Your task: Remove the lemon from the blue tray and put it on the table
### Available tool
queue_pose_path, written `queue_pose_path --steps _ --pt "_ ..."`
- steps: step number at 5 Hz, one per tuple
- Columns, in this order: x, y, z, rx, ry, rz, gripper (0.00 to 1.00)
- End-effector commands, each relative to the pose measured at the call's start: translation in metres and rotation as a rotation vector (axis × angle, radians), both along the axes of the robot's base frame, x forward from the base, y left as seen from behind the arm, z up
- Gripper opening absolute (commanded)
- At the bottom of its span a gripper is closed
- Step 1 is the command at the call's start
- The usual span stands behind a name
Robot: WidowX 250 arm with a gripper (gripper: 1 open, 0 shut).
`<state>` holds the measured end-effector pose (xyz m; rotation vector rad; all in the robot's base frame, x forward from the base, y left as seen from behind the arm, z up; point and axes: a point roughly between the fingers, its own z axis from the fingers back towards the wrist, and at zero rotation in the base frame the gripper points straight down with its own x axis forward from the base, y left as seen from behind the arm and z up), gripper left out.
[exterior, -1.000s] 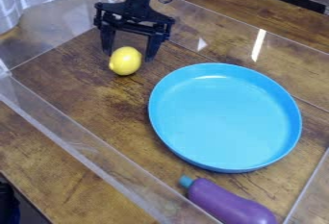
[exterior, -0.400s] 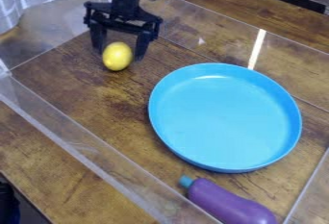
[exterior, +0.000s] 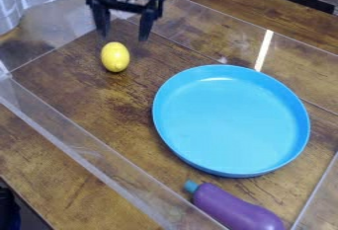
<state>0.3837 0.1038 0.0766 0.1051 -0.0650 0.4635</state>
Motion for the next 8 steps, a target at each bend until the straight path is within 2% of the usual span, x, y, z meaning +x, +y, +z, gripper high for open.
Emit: queue_pose_path --steps 1,3,5,7,8 --pt "0.005 -0.001 0.033 0.005 -0.059 0.005 1.0" --pt "0.007 -0.019 0.047 -0.012 -0.048 -0.009 1.0" --pt "0.011 -0.031 0.052 -0.019 -0.034 -0.055 1.0" --pt "-0.005 -0.042 0.031 -0.031 -0.023 -0.048 1.0" --pt "-0.011 -0.038 0.031 -0.042 -0.025 -0.069 1.0"
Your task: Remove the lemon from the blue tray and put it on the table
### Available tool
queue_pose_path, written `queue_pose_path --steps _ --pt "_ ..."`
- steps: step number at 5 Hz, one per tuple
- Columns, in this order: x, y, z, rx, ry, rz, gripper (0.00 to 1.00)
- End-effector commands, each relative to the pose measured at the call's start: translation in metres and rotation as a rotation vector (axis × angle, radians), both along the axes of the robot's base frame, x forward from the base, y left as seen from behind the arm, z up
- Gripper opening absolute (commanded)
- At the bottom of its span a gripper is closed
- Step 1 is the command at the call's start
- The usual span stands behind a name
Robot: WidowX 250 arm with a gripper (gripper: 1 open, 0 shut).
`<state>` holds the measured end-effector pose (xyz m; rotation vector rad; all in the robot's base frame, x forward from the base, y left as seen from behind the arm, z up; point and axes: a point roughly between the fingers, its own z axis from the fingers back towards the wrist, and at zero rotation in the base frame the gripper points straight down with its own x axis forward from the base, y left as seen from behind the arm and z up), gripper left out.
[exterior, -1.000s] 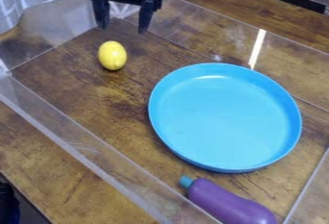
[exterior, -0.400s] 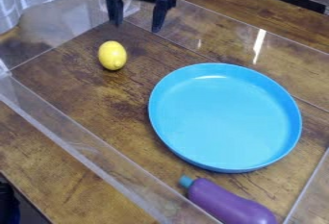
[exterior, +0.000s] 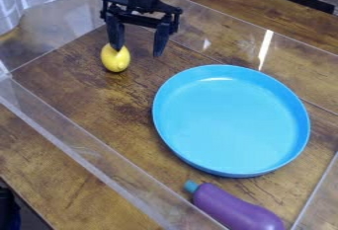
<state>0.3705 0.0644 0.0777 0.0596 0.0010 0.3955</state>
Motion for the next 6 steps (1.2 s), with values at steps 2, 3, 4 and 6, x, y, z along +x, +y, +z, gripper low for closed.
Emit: queue_pose_path --steps 2,3,4,6 --pt "0.002 0.004 0.031 -0.016 -0.09 0.005 1.0" --pt "0.005 0.0 0.027 -0.023 -0.088 0.03 1.0" --pt "0.007 0.015 0.023 -0.031 -0.09 0.082 1.0" --pt "0.01 0.055 0.029 -0.036 -0.112 0.178 1.0"
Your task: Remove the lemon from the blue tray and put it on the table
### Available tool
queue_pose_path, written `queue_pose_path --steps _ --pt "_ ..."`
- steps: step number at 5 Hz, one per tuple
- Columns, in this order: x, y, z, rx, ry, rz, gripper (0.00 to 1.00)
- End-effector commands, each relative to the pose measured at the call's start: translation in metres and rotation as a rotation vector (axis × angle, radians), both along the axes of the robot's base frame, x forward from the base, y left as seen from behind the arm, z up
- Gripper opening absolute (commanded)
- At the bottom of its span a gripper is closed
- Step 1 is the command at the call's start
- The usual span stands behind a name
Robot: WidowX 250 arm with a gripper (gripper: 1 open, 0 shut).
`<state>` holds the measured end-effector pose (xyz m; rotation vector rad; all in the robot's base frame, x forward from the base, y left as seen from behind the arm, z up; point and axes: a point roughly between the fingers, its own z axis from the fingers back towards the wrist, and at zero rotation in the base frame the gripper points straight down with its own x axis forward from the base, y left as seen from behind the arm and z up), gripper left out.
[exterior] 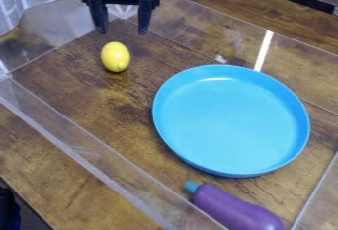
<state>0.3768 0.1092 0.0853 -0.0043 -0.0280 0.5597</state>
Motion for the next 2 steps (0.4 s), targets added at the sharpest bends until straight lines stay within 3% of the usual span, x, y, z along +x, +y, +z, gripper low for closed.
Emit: queue_pose_path --steps 1,2 --pt "0.013 0.02 0.016 0.025 -0.072 -0.006 1.0" --pt "0.025 0.031 0.011 0.023 -0.084 -0.026 1.0"
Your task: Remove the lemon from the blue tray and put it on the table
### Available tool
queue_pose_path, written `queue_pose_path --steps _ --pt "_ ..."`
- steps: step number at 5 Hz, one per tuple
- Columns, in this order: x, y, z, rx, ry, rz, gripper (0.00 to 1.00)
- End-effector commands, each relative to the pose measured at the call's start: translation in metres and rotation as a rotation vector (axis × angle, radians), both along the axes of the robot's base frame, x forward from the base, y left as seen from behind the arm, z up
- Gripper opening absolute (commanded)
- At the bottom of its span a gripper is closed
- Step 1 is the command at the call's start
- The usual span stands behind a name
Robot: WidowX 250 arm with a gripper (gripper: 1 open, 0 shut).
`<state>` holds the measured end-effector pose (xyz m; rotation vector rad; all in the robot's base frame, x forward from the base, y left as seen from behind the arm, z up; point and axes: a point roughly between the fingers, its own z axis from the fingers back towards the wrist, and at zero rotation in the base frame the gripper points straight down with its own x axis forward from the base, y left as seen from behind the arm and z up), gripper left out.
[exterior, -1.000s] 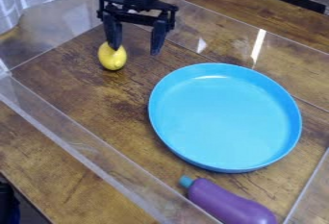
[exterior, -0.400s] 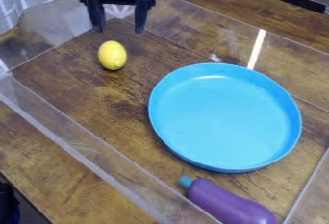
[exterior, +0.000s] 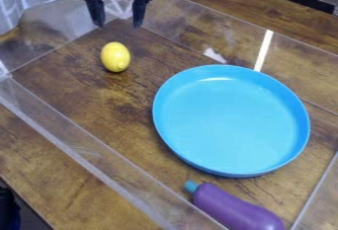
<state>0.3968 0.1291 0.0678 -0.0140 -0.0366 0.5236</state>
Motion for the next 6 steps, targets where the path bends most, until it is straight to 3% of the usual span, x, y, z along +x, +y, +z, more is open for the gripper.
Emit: queue_pose_path --steps 1,2,6 --pt "0.001 0.013 0.025 0.03 -0.078 -0.036 1.0" --pt "-0.001 0.013 0.019 0.027 -0.081 -0.081 1.0" --pt "0.013 0.024 0.012 0.02 -0.087 -0.058 1.0"
